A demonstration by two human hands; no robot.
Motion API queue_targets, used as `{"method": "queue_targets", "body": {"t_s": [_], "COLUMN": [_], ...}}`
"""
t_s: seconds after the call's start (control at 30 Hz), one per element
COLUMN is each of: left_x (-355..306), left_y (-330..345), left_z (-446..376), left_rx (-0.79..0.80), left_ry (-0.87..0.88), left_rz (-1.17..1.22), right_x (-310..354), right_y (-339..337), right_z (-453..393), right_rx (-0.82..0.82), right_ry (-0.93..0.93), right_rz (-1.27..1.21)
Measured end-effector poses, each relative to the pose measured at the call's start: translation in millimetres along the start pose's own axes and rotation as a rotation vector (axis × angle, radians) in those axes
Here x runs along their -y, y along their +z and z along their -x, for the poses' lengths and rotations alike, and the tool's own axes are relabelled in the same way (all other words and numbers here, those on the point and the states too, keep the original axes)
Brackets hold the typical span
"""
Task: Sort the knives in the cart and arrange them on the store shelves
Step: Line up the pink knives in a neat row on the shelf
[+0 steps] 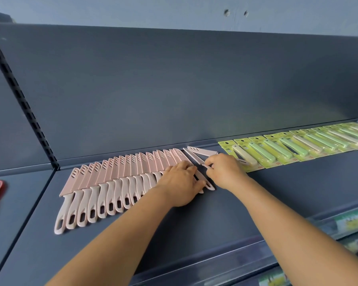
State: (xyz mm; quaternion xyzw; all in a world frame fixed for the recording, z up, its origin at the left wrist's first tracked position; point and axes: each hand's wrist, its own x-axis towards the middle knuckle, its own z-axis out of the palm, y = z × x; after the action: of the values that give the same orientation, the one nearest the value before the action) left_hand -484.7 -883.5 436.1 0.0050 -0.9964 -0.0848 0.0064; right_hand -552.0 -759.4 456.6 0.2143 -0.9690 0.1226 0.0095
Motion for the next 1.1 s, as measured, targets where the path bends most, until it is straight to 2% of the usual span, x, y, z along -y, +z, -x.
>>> {"method": "queue_targets", "body": {"t_s": [0.13,0.33,0.43,0.5,0.63,0.9,0.97,1.1], "left_x": [2.2,3.5,4.7,4.3,0.1,-0.7,-0.8,-0.7], "left_y": [1.5,2.3,1.5,-0.6,-2.5,0.9,1.8,2.8], "left_z": [-0.9,-1.4,-2.1,-3.6,-6.7,-8.6,-9.2,-10.0], "left_rx": [-0.004,-0.010,-0.047,-0.074,-0.048,-0.016,-0.022,-0.028], "left_ry": [-0.002,-0.001,0.018,0.032,0.058,0.054,0.049,0.053], "left_rz": [0.015,0.060,0.059,0.050,0.004,-0.038,-0.038,-0.023], "right_x": [7.7,14.4,8.1,-0.1,-11.2,-8.8,-7.6,-8.6], "right_y": [3.1,6.2,5.2,4.2,4.2,2.9,1.1,-6.1], "right_z": [1.4,-3.9,-8.9,-13.9,-18.7,-20.3,-20.6,-21.8], "right_rx": [0.002,0.043,-0.045,-0.086,0.050,-0.034,-0.062,-0.119], "right_ry": [-0.008,-0.026,-0.001,0.027,0.036,-0.048,-0.017,0.094], "right_rz": [-0.111,-0.097,-0.109,-0.019,0.203,0.314,0.263,-0.213]}}
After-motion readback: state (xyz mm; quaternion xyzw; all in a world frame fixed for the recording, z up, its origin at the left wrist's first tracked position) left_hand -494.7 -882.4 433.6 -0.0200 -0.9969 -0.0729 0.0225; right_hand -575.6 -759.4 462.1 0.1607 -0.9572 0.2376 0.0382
